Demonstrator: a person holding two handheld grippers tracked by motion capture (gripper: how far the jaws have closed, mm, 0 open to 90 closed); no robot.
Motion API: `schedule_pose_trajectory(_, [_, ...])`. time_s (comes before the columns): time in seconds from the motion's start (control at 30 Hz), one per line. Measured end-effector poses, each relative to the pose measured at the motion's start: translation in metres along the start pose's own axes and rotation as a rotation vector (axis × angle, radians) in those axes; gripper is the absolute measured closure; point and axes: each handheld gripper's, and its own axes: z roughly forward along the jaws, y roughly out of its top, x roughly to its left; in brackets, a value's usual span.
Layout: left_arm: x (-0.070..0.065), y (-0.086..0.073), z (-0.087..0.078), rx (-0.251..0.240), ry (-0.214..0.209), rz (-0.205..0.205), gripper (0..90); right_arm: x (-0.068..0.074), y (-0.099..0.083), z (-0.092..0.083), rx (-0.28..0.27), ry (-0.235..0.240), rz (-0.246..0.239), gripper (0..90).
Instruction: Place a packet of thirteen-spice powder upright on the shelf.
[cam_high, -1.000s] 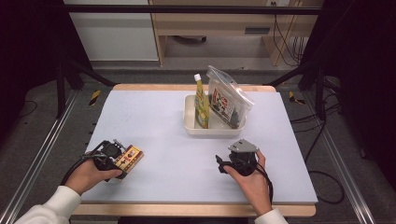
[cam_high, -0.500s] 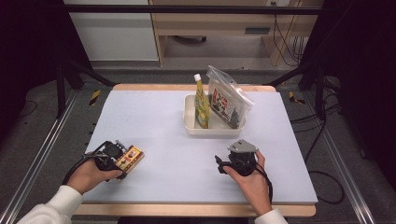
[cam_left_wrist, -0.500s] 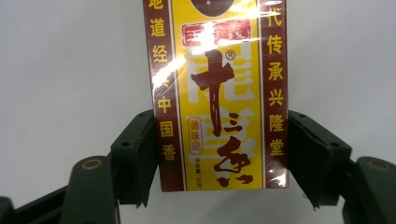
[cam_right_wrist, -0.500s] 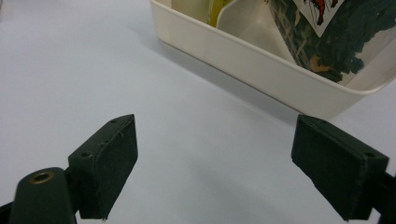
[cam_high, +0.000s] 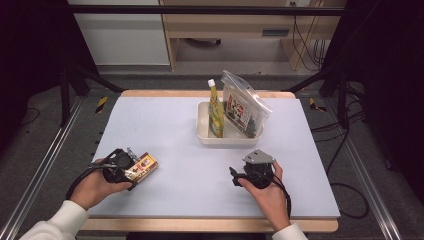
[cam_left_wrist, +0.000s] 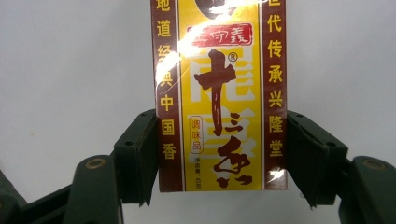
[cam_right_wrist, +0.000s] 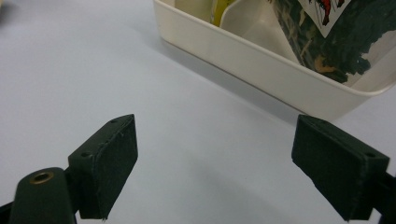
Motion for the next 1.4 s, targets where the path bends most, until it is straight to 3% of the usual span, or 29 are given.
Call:
schedule_pose_trajectory(0.3, [-0.014,0.019,-0.006,-0.105,0.065,0.119,32.5,0.003,0.003,0.002,-0.004,0.037,-0.002,15.3])
schedule_pose_trajectory(0.47, [-0.024,0.028,-0.007,-0.149,0.075,0.162,32.5,0.005,0.005,0.0,-0.029,0.032,0.009,17.1])
schedule_pose_trajectory(0.8, [-0.043,0.046,-0.011,-0.269,0.099,0.213,32.5,0.002,0.006,-0.003,-0.075,0.048,0.078,19.5])
schedule_pose_trajectory(0.9, [-0.05,0.052,-0.011,-0.296,0.102,0.225,32.5,0.0,0.009,-0.005,-0.086,0.035,0.103,26.4])
schedule_pose_trajectory(1.13, [-0.069,0.068,-0.01,-0.341,0.116,0.271,32.5,0.003,0.013,-0.008,-0.106,0.062,0.087,29.7])
schedule_pose_trajectory(1.23, [-0.077,0.074,-0.009,-0.364,0.131,0.293,32.5,0.004,0.015,-0.01,-0.128,0.073,0.102,31.4])
schedule_pose_trajectory(1.4, [-0.086,0.081,-0.008,-0.411,0.153,0.301,32.5,0.006,0.021,-0.016,-0.161,0.1,0.103,34.3])
